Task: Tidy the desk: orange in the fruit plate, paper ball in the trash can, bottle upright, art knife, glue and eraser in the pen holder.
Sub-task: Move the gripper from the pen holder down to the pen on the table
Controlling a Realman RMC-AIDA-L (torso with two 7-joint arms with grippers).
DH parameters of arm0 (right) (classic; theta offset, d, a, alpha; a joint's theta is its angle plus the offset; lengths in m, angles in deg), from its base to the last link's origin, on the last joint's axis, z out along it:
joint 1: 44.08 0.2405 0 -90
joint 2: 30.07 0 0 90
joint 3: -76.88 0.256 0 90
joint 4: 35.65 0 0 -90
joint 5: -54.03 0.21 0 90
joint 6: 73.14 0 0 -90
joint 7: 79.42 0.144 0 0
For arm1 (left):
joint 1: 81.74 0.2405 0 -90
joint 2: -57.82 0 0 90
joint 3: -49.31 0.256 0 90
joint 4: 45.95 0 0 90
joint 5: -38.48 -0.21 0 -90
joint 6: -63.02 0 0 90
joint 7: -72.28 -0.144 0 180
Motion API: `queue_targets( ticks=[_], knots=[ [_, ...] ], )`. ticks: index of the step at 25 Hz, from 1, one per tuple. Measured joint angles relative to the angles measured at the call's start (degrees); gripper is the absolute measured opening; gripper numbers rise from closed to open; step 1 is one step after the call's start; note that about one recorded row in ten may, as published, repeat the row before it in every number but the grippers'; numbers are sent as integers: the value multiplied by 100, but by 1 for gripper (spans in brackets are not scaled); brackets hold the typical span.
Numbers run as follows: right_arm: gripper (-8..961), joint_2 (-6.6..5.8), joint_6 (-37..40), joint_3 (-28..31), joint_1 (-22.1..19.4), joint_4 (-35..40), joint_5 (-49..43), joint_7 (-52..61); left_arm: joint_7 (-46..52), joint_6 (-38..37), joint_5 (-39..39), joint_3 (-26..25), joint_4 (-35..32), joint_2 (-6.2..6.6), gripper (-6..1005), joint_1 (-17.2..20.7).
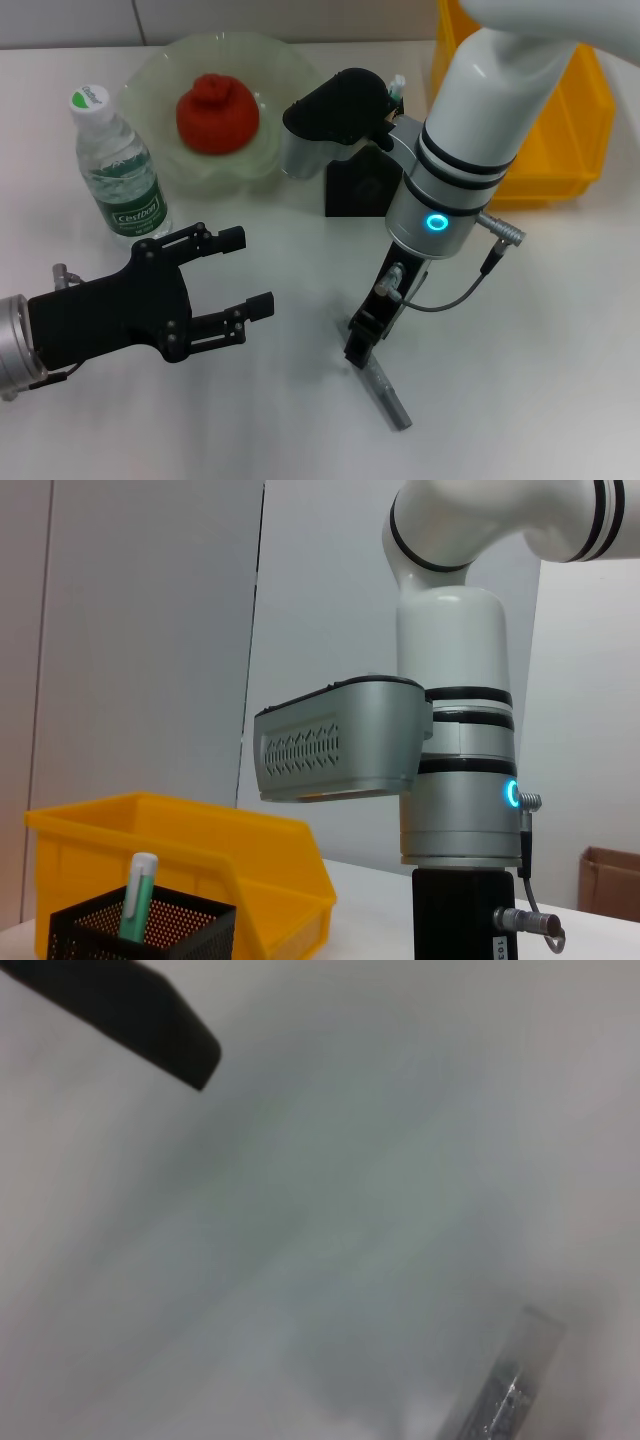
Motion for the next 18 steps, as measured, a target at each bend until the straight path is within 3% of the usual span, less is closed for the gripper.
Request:
queue_targets(
  ticks=[7,10,18],
  knots=[
    [471,0,-33,-56,-4,-3,0,0,0,6,0,0,1,-5,784,-21],
    [329,0,-41,-58,-18,-2,0,0,0,9,0,0,8,-7,784,-37],
    [324,0,-86,-67,-54,-1,1,-8,0,30,0,3,85,-9,784,-69]
  ],
)
